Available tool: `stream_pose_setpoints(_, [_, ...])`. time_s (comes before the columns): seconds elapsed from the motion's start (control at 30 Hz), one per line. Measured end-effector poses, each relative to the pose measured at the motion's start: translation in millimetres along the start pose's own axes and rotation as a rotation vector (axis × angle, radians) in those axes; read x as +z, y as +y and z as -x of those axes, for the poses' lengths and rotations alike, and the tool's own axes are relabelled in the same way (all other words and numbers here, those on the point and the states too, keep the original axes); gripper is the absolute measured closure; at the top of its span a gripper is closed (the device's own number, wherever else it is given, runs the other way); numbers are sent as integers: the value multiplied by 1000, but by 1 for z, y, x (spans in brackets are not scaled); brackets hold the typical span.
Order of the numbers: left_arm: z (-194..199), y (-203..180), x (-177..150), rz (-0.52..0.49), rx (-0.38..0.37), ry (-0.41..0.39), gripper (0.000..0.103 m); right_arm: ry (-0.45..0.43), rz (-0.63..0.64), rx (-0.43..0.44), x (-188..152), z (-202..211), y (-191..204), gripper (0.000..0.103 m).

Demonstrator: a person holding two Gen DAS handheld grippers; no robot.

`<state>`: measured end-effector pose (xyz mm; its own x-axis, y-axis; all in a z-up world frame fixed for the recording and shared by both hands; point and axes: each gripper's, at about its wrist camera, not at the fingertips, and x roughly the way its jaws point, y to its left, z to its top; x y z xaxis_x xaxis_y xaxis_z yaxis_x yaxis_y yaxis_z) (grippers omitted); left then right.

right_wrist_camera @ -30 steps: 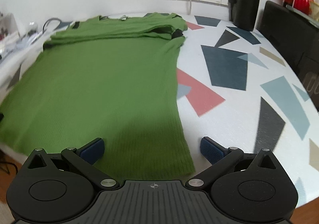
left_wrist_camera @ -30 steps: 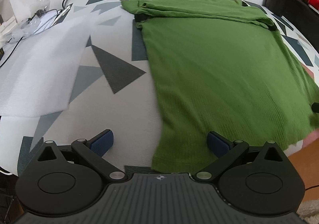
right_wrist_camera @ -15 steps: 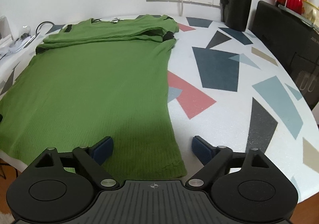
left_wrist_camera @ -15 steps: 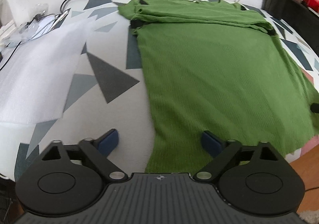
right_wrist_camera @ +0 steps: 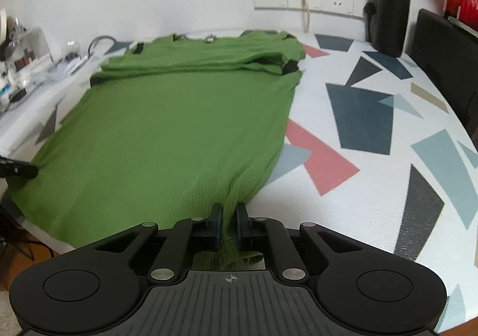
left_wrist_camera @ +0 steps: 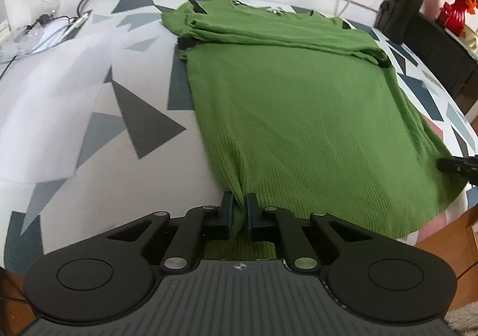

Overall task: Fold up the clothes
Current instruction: 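Grasp the sweater hem with the left tool while the right tool grasps it too, then lift the hem with both tools and fold it up toward the collar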

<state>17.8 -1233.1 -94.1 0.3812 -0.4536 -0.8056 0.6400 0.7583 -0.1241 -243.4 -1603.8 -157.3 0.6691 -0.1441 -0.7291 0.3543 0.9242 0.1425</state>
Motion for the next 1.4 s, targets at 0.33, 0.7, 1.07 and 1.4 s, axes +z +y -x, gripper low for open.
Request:
stream_pose_setpoints(0.33, [31, 11, -30, 18, -31, -28, 94, 11, -23, 19, -26, 29, 10, 95])
stream_pose_setpoints(0.7, [89, 32, -52, 52, -114, -162, 94, -74, -101, 83, -46, 94, 29, 95])
stream_pose_setpoints(1.07, [111, 42, -29, 85, -164, -292, 95, -183, -173, 84, -27, 128, 36, 96])
stream_pose_setpoints(1.4, [118, 32, 54, 31, -178, -418, 95, -323, -208, 101, 42, 129, 28, 96])
